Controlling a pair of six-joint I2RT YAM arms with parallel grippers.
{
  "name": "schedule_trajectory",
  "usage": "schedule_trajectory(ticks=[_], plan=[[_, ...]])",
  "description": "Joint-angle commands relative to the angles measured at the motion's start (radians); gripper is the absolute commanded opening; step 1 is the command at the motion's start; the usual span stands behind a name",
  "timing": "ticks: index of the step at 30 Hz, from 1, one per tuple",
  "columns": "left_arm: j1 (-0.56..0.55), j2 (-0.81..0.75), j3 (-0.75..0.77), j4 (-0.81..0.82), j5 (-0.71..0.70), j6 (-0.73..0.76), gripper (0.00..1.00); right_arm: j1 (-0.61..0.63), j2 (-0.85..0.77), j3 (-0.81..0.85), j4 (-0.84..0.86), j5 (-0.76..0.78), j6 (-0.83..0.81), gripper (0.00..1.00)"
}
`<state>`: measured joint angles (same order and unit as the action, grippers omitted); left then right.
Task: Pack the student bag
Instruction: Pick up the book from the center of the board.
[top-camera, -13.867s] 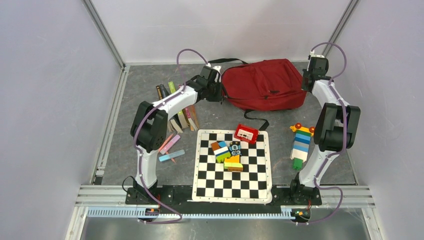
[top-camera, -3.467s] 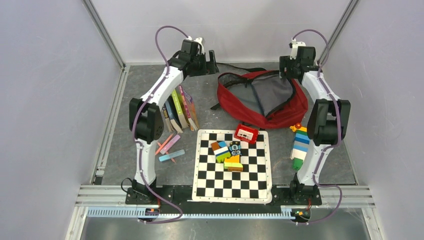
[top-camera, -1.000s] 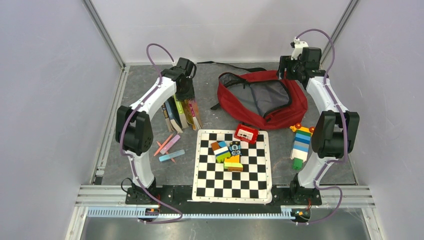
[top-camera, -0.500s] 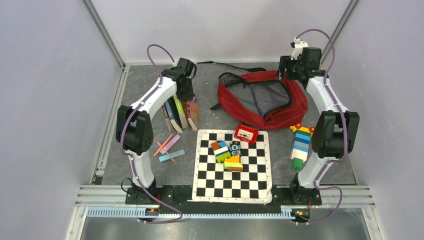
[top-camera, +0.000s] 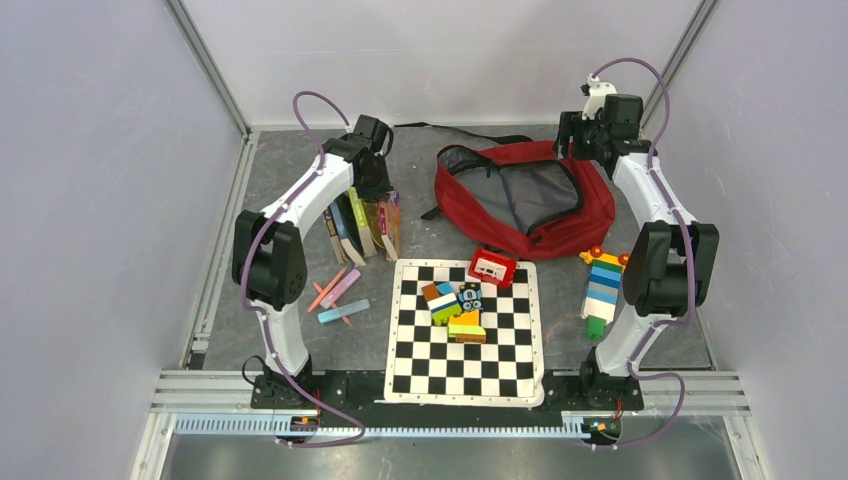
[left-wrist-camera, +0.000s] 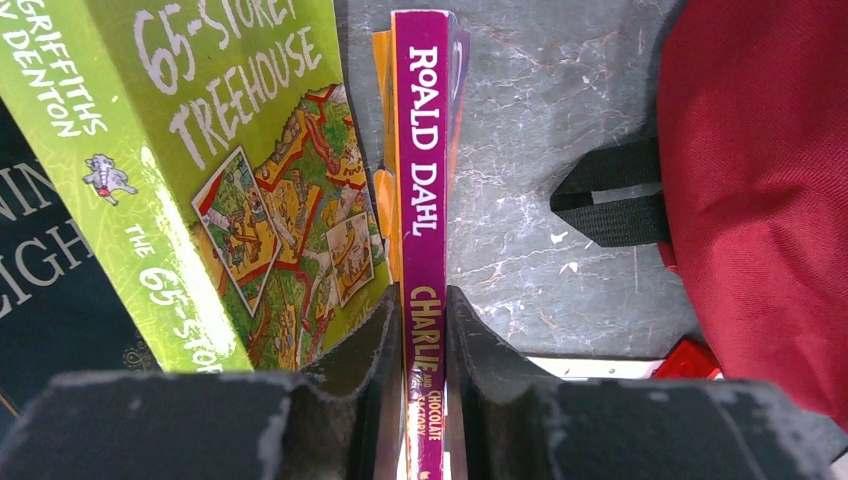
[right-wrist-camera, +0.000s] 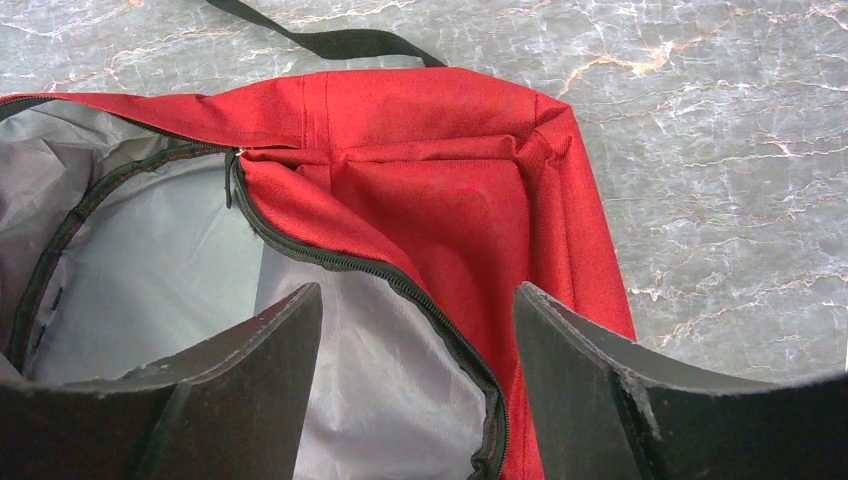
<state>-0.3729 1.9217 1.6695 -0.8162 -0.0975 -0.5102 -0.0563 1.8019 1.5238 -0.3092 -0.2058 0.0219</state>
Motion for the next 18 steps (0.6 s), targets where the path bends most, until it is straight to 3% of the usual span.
schedule_trajectory(ticks=[1,18], plan=[[-0.003,-0.012,0.039,0.045,0.045,-0.069,0.13,-0.001,0.003,0.05,0.016,-0.008,0.001,0.75],[-0.002,-0.027,0.033,0.093,0.093,-0.123,0.08,-0.001,0.0,0.049,0.016,-0.007,-0.001,0.74]])
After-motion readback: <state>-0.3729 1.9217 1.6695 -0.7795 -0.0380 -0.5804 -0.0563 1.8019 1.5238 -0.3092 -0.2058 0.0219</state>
